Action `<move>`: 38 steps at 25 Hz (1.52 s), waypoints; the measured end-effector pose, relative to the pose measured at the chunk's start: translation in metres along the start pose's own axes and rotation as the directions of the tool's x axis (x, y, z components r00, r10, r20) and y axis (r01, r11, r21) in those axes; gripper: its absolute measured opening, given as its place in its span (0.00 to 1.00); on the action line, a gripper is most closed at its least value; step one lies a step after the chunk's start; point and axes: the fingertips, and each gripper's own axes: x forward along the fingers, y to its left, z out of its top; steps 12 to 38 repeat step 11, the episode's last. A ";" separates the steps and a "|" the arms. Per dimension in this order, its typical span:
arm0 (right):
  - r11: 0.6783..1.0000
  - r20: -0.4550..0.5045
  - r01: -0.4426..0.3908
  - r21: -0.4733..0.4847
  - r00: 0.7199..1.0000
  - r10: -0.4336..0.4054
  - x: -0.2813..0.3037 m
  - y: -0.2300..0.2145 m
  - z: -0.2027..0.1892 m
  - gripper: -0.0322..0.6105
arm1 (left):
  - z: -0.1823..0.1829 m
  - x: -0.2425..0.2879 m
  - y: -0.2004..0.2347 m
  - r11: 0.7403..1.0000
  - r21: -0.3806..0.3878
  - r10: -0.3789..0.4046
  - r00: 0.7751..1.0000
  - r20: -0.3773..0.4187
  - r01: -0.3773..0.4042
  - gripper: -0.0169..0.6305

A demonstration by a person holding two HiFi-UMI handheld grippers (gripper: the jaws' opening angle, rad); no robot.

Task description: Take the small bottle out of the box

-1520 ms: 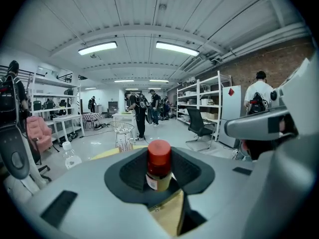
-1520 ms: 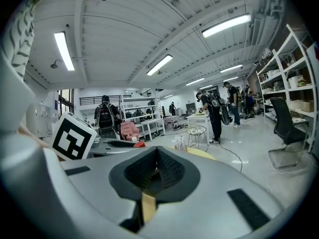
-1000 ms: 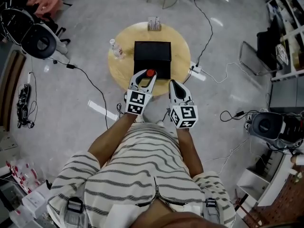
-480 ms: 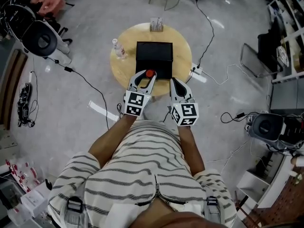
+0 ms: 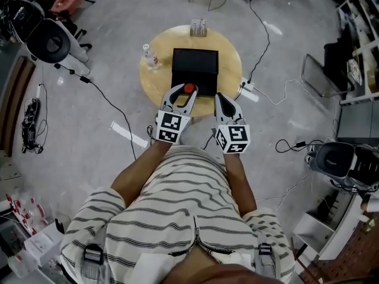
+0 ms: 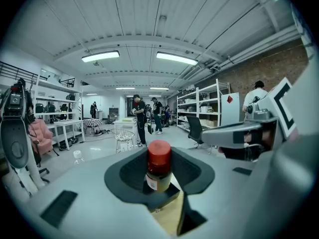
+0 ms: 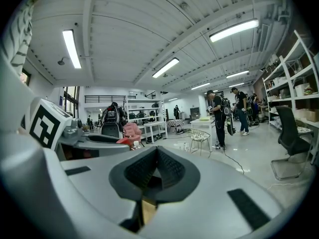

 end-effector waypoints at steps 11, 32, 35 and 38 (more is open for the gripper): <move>1.000 0.004 0.002 -0.012 1.000 -0.002 0.007 0.010 0.006 0.08 | 0.004 -0.008 0.010 1.000 -0.023 0.006 1.000 0.001 -0.006 0.26; 1.000 0.004 0.002 -0.012 1.000 -0.002 0.007 0.010 0.006 0.08 | 0.004 -0.008 0.010 1.000 -0.023 0.006 1.000 0.001 -0.006 0.26; 1.000 0.004 0.002 -0.012 1.000 -0.002 0.007 0.010 0.006 0.08 | 0.004 -0.008 0.010 1.000 -0.023 0.006 1.000 0.001 -0.006 0.26; 1.000 0.004 0.002 -0.012 1.000 -0.002 0.007 0.010 0.006 0.08 | 0.004 -0.008 0.010 1.000 -0.023 0.006 1.000 0.001 -0.006 0.26</move>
